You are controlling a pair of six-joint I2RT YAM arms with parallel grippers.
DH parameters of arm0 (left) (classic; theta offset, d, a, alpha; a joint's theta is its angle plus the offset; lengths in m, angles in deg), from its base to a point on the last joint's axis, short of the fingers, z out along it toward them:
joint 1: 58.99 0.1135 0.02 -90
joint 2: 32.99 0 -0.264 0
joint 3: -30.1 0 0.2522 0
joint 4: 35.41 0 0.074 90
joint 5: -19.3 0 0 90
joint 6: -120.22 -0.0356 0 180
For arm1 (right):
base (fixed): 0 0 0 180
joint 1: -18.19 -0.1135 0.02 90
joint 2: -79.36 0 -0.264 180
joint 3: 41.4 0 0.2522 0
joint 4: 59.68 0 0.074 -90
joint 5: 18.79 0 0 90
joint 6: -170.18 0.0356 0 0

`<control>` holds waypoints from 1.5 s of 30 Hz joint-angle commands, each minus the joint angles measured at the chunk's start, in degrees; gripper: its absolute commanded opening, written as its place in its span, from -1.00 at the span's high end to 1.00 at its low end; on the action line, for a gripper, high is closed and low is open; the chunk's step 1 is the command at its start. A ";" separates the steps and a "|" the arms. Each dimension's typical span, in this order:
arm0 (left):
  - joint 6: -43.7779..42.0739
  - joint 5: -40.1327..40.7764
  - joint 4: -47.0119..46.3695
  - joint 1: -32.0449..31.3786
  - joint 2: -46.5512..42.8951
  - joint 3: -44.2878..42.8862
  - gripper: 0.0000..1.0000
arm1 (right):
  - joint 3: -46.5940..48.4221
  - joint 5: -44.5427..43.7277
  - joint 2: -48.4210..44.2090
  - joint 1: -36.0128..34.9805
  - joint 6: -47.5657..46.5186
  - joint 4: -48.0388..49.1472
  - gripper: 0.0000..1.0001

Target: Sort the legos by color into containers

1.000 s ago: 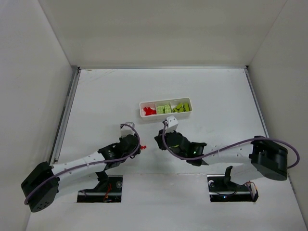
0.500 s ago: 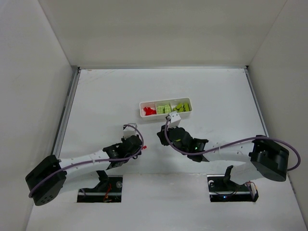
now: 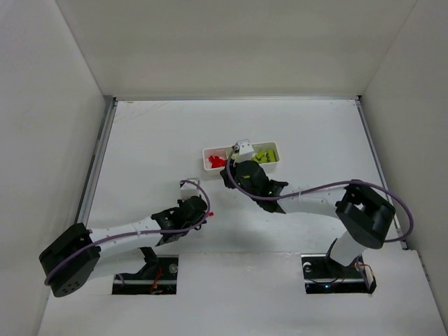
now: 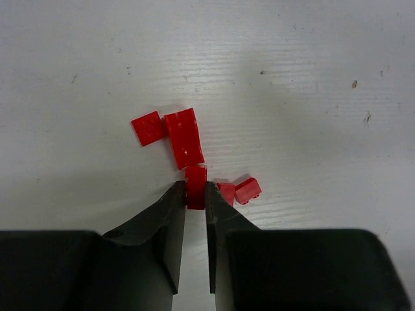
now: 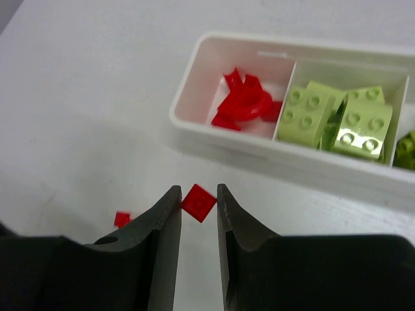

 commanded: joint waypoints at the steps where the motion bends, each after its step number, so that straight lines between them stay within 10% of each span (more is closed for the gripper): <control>1: 0.05 1.02 -1.61 0.32 -1.99 0.42 0.81 | 7.10 2.59 4.49 3.35 -1.45 3.71 0.45; 6: 0.40 1.19 -0.03 -0.21 -5.15 0.33 0.83 | 13.79 4.44 10.13 5.91 -1.62 3.18 0.42; 13: 0.75 1.19 2.25 0.06 -8.76 0.34 0.83 | 15.56 4.36 11.20 6.97 -1.01 2.83 -0.12; 22: -0.65 0.41 1.91 1.54 -10.00 -5.28 0.84 | -0.50 -1.35 -1.36 5.92 1.62 6.95 0.02; 39: -7.86 -5.22 -16.29 15.52 20.49 -27.60 0.78 | -21.80 -8.74 -16.76 -10.34 14.28 4.41 0.03; 45: -8.65 -6.89 -16.29 18.07 27.09 -31.92 0.44 | -20.13 -9.27 -13.78 -14.30 14.20 3.62 0.02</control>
